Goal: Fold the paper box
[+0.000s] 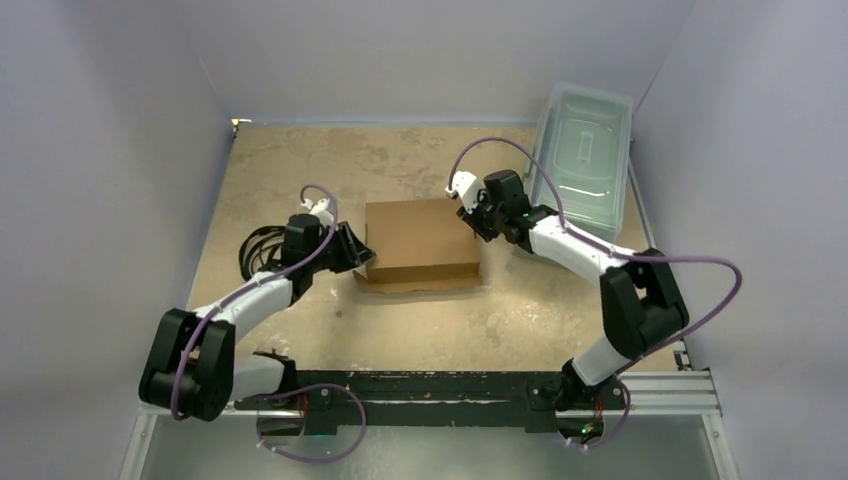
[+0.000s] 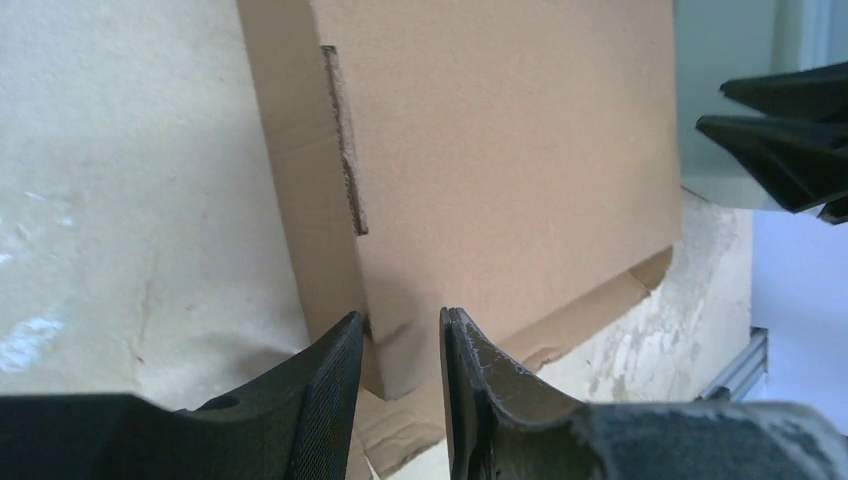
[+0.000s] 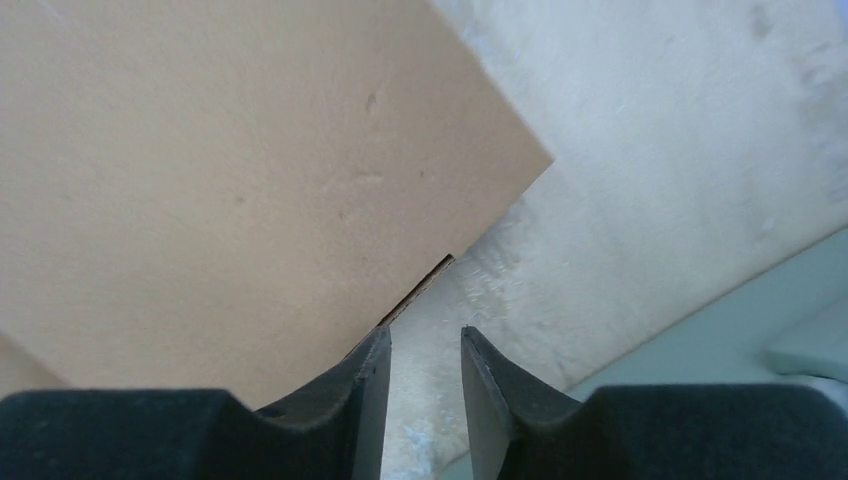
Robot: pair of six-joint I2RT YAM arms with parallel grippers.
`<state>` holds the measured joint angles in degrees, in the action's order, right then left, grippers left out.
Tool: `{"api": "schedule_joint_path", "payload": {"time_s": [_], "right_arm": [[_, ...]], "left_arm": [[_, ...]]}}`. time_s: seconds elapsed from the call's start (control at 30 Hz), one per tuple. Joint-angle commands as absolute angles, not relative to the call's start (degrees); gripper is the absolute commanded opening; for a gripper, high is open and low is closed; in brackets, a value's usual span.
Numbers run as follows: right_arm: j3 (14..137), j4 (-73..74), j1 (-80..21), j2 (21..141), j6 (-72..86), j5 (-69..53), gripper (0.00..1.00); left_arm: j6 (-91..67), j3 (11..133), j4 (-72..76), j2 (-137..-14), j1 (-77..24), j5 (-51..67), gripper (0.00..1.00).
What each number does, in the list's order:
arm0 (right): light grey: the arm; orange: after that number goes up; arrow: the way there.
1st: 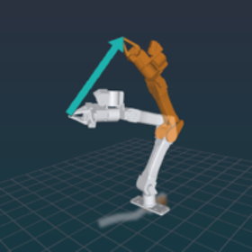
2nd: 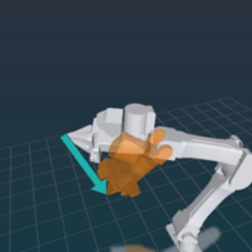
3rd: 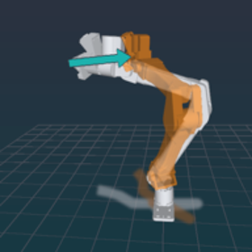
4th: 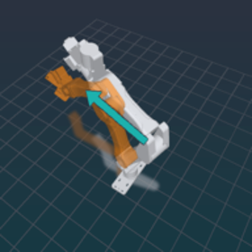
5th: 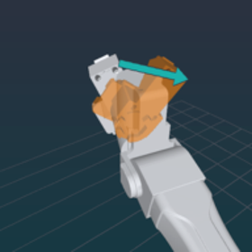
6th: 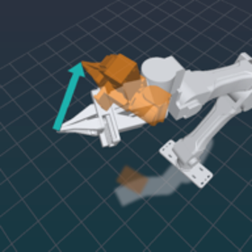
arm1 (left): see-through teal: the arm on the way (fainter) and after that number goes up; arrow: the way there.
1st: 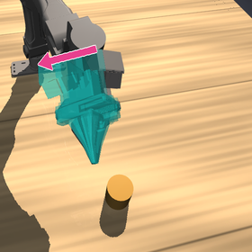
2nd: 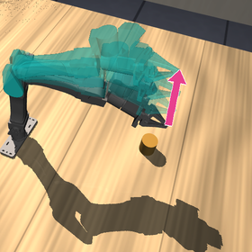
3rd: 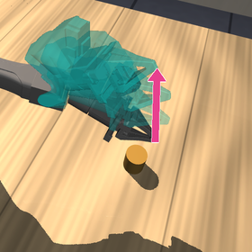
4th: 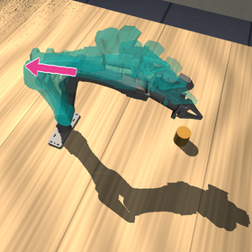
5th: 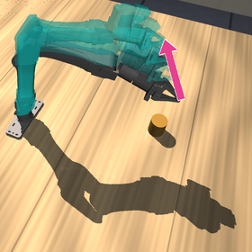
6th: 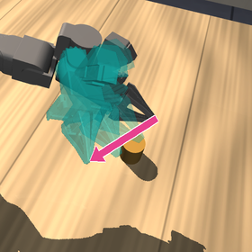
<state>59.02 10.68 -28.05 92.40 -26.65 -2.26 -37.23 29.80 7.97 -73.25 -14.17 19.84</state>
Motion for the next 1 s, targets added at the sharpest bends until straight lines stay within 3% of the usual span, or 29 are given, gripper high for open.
{"api": "schedule_joint_path", "payload": {"time_s": [0.0,0.4,0.6,0.73,0.83,0.97], "right_arm": [[60.3,9.3,-29.0,85.2,-30.1,-5.5,0.37],[62.4,19.9,-28.6,77.7,-37.4,-22.2,0.41],[61.0,9.9,-27.2,80.8,-27.9,-6.7,0.41],[65.5,9.7,-27.2,87.9,-25.8,2.5,0.34],[69.5,10.8,-27.1,93.0,-25.3,7.2,0.29],[72.5,11.5,-26.0,97.8,-24.8,9.5,0.22]], "left_arm": [[-42.4,27.5,12.0,-68.2,-16.5,19.5,0.33],[-46.1,23.6,17.0,-66.1,-23.5,17.7,0.34],[-40.6,28.1,7.1,-56.4,-23.6,9.5,0.39],[-37.2,29.5,1.4,-54.2,-23.2,0.4,0.46],[-38.2,29.1,1.1,-56.0,-22.6,-3.0,0.43],[-38.8,28.4,1.7,-59.1,-22.5,-4.7,0.28]]}}
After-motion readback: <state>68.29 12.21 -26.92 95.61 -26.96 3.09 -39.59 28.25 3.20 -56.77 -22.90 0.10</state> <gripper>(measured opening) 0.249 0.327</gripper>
